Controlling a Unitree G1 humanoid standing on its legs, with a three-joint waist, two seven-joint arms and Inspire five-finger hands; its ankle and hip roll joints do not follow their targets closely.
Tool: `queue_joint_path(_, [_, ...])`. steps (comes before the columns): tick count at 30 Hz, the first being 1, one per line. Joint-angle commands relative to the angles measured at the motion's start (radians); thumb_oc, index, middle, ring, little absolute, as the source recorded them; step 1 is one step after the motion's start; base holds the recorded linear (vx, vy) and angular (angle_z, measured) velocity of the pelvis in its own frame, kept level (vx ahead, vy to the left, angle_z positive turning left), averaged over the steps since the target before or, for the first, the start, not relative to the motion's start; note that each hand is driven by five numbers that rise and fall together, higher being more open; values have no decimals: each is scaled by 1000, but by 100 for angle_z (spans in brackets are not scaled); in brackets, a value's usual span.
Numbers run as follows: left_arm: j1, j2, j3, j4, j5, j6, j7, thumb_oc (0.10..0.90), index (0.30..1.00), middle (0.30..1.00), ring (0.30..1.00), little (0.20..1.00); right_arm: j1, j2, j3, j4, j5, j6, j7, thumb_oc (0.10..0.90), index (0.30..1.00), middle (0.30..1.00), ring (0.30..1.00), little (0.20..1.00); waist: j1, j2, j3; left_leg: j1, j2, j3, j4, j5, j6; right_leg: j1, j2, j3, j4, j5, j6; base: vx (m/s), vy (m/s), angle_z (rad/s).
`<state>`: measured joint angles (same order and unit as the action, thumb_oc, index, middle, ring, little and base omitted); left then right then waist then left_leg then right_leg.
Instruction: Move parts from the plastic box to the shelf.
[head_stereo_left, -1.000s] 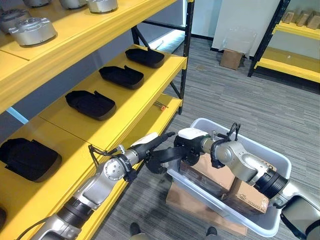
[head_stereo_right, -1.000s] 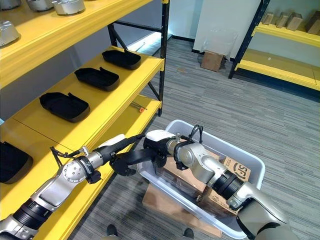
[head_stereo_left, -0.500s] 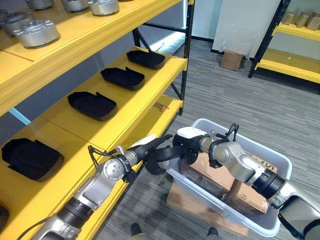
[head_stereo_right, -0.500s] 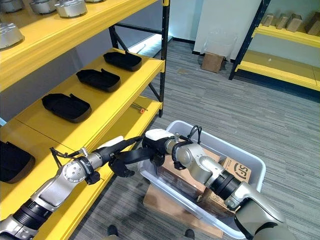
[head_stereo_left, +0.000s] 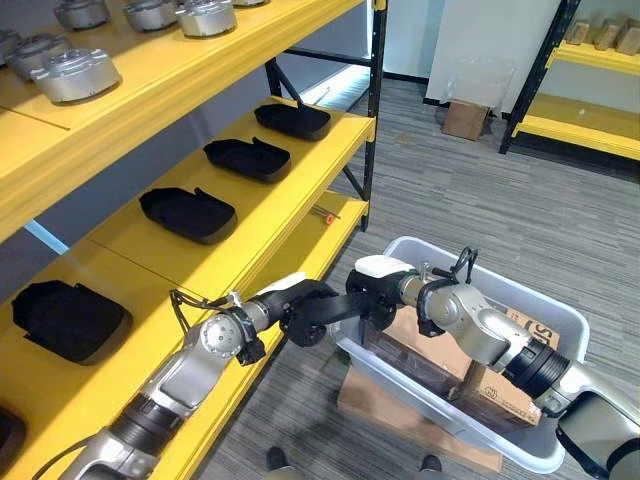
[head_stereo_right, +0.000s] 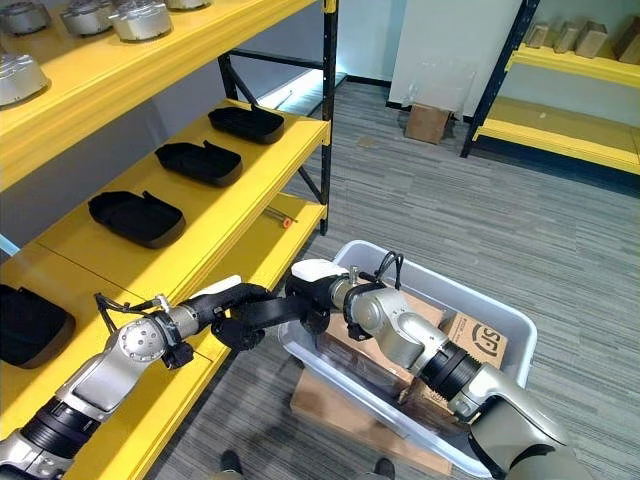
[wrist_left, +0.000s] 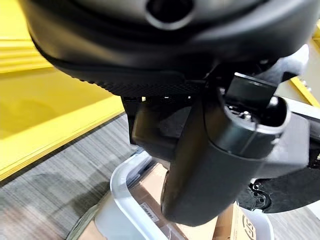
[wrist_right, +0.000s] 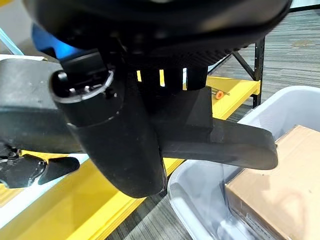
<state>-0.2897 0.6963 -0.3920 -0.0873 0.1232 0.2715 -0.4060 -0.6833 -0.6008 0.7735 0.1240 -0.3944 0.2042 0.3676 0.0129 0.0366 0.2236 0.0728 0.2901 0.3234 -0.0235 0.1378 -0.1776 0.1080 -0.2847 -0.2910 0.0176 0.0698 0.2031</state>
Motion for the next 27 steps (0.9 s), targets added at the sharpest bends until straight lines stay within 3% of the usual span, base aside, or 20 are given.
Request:
queue_joint_path(1, [-40,54,36,-89,-64,-100,-10,400,300,300,300,300,-200,35,-76,-89,-6,-8,-87,400,300,300,300,300,42,-22,-59,17,128,98,70,-36,-15,-76,-119,-81,135,-34,25,0,0,0])
queue_joint_path(11, [-17,92,99,-115,-85,-190,3,400,300,300,300,300,-185,44,-72,-85,-19,32,-96,400,300,300,300,300,57,-22,-61,19,121,92,68,-36,-11,-69,-120,-90,132,-30,24,0,0,0])
queue_joint_path(17, [-162,96,32,43,-131,-242,-4,400,300,300,300,300,-244,113,-23,43,3,9,-141,400,300,300,300,300,53,-31,-78,27,120,97,60,-28,-16,-65,-119,-92,128,-24,25,6,-2,0])
queue_joint_path(18, [-170,94,26,54,-135,-241,0,400,300,300,300,300,-247,118,-20,52,6,1,-148,573,542,542,542,542,51,-31,-79,27,121,98,59,-27,-17,-64,-119,-92,127,-24,25,0,0,0])
queue_joint_path(19, [-179,88,17,71,-135,-240,6,400,300,300,300,300,-252,124,-18,61,6,-12,-149,900,1000,1000,1000,1000,49,-31,-80,28,121,100,58,-26,-18,-64,-118,-91,125,-24,26,0,0,0])
queue_joint_path(27, [-223,52,-48,170,-100,-253,34,400,300,300,300,300,-268,143,6,60,102,-103,-136,900,1000,1000,1000,1000,36,-34,-83,34,124,105,56,-24,-20,-64,-115,-80,124,-27,28,0,0,0])
